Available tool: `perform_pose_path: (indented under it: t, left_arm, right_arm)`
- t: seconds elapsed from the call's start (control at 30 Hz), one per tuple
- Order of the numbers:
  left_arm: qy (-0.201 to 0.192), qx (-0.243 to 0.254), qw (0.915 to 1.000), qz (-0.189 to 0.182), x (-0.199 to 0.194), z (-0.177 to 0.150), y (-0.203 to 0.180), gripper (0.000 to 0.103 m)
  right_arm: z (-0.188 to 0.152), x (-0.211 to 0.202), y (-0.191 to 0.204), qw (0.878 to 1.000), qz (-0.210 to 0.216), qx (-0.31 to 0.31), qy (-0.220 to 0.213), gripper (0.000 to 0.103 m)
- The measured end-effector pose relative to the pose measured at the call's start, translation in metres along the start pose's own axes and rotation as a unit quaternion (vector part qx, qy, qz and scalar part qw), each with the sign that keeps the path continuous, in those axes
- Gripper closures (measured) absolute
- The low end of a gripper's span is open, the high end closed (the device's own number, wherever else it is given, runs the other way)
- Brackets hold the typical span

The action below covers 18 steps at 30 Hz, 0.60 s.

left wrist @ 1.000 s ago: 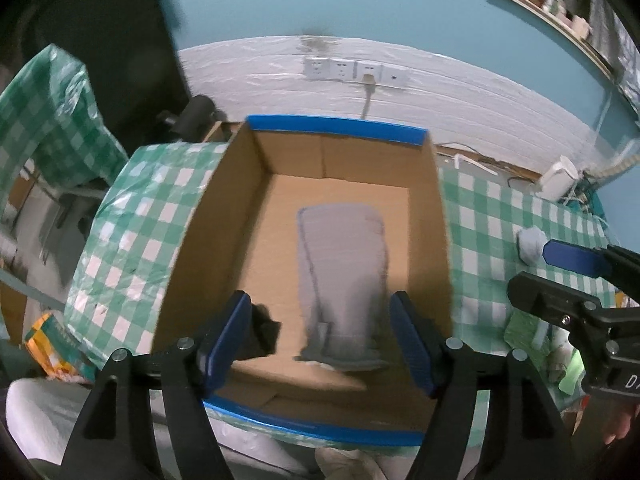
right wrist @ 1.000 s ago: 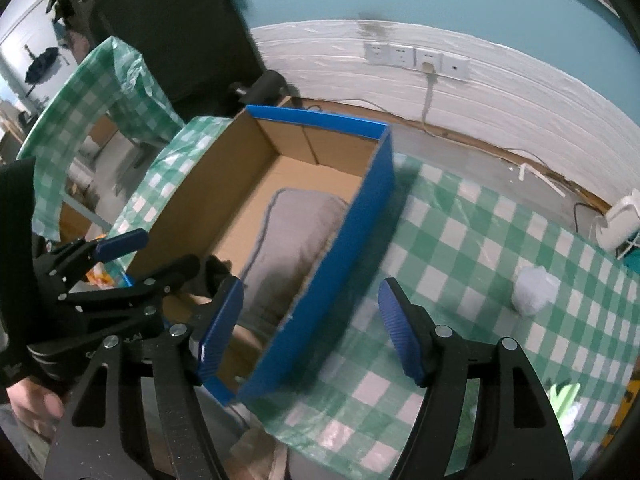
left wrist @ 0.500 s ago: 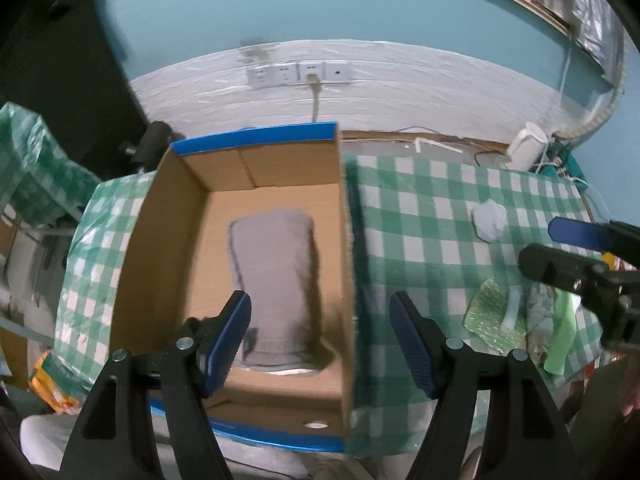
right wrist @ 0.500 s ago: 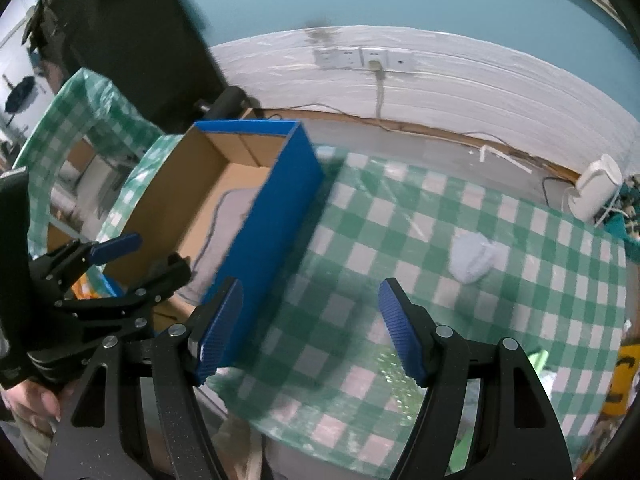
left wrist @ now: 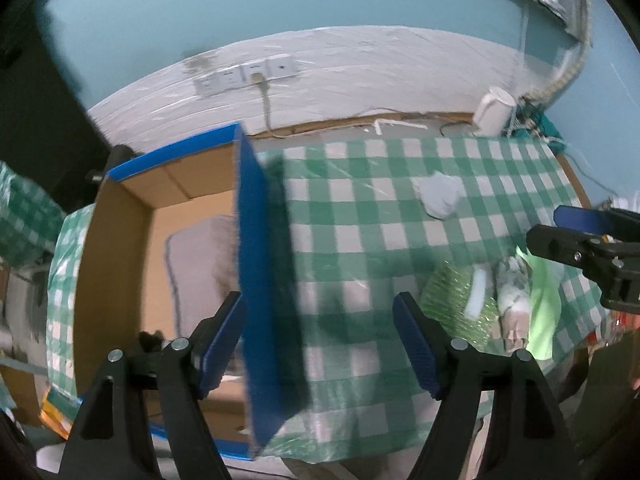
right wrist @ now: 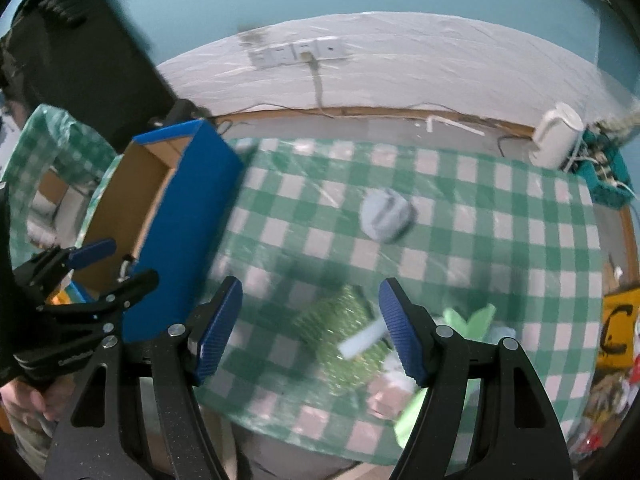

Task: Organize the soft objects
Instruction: 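Move both tools back over the remaining items on the cloth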

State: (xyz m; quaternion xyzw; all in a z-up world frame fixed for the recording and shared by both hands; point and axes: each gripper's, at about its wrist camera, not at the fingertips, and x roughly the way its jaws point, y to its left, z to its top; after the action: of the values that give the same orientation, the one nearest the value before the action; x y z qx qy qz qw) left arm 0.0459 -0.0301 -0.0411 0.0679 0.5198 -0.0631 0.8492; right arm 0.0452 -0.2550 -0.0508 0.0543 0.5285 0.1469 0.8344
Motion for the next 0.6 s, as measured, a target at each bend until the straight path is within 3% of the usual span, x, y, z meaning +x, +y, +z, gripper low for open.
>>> perform_pose_path:
  t: [0.37,0.6]
  left_arm:
    - [0.035,0.063,0.997,-0.029,0.025,-0.005,-0.074,0.026]
    - [0.059,0.068,0.9944,-0.055,0.044,-0.005,-0.102,0.026]
  right_arm:
    - [-0.034,0.004,-0.065,0.998,-0.029,0.055,0.022,0.031]
    - [-0.054,0.014,-0.096,0.995,-0.036,0.084,0.042,0.031]
